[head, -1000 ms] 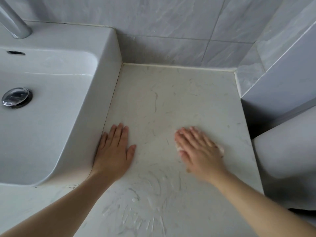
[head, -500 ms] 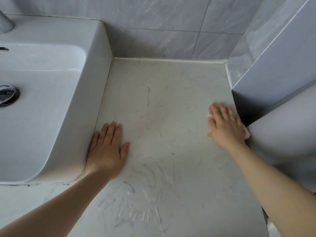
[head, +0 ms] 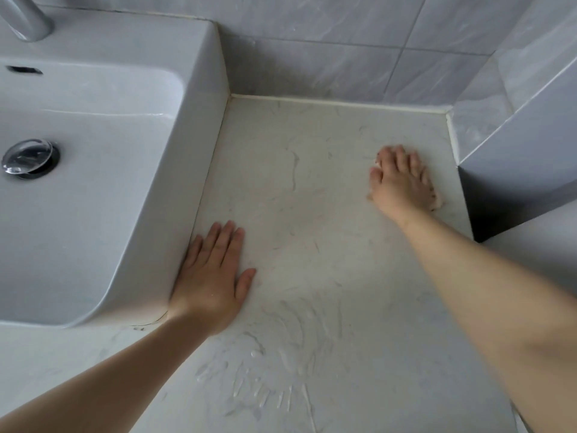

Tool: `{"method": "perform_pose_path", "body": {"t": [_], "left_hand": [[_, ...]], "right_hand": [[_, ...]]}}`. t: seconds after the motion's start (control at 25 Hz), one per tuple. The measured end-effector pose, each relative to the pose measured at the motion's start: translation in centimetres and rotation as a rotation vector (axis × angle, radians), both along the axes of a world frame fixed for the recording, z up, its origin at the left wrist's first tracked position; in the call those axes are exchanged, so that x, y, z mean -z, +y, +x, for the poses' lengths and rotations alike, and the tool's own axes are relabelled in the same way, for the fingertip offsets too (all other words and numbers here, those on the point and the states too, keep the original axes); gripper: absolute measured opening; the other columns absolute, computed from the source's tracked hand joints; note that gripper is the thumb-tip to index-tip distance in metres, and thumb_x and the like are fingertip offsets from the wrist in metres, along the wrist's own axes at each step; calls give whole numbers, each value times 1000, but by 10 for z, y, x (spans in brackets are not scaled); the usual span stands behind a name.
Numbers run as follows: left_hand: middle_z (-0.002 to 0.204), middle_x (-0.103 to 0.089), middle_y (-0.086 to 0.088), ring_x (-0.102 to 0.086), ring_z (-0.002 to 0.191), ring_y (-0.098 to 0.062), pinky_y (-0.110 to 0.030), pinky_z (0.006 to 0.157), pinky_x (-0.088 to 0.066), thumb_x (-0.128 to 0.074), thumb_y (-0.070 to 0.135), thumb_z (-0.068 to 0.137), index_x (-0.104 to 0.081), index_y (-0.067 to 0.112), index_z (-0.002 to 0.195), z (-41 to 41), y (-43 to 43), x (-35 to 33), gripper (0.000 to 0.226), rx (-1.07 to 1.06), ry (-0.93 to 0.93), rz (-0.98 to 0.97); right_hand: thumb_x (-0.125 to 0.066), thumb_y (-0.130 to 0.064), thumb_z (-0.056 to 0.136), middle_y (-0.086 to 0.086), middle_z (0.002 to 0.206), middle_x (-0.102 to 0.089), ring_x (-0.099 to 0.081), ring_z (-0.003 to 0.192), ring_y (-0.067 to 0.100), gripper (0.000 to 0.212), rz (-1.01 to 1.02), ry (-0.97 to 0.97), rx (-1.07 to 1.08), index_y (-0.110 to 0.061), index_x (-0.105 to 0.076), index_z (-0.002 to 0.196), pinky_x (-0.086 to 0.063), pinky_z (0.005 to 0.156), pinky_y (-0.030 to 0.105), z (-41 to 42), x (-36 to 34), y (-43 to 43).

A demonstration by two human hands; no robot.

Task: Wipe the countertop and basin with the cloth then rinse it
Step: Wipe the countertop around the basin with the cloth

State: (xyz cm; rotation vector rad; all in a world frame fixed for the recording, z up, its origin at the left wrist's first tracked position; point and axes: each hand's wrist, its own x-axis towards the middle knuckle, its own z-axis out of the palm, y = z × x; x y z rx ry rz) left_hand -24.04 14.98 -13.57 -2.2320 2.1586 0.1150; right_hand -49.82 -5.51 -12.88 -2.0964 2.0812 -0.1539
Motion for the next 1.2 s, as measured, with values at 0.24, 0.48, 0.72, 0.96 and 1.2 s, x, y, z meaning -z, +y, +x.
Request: {"method": "perform_pose_path", "body": {"t": [0.24,0.48,0.72,0.96,1.2], "left_hand": [[141,-43,-19,-38,132,-29,-29,112,-5,-31,44,89,-40,-3,136,-2,6,-1,67,-85,98,-17],[144,-40,-16,-34,134,-27,-30,112,-7,-28,44,90,-40,0,137,-2,5,0,66,-97,91,-31],[140,-44,-18,-39,131,-30,-32,110,-11,-30,43,89,-44,-2,134,-3,6,-2,65,-78,105,-46],[158,-4,-2,2,144,-16,-26,112,12,8,54,79,-6,11,149,-3,4,-2,83,-52,113,-18],[140,-47,-11,-42,131,-30,-38,108,-18,-17,46,96,-45,5,135,6,58,-3,63,76,102,-33]], "right_hand": [[-29,-38,90,6,140,-50,-44,130,29,53,-58,16,-765,-17,-49,134,-32,108,41,71,4,113],[-28,-35,97,6,156,-20,-12,144,28,52,5,39,-135,-18,-25,146,-9,115,42,50,-4,13],[-32,-39,90,3,137,-53,-47,128,27,50,-77,26,-797,-19,-52,132,-30,106,40,53,5,133],[-28,-36,97,5,156,-19,-11,144,28,51,30,28,-99,-20,-26,146,-9,115,42,30,-2,60],[-29,-39,89,6,142,-47,-42,132,29,55,-66,116,-580,-17,-47,135,-30,107,40,43,4,137]]}}
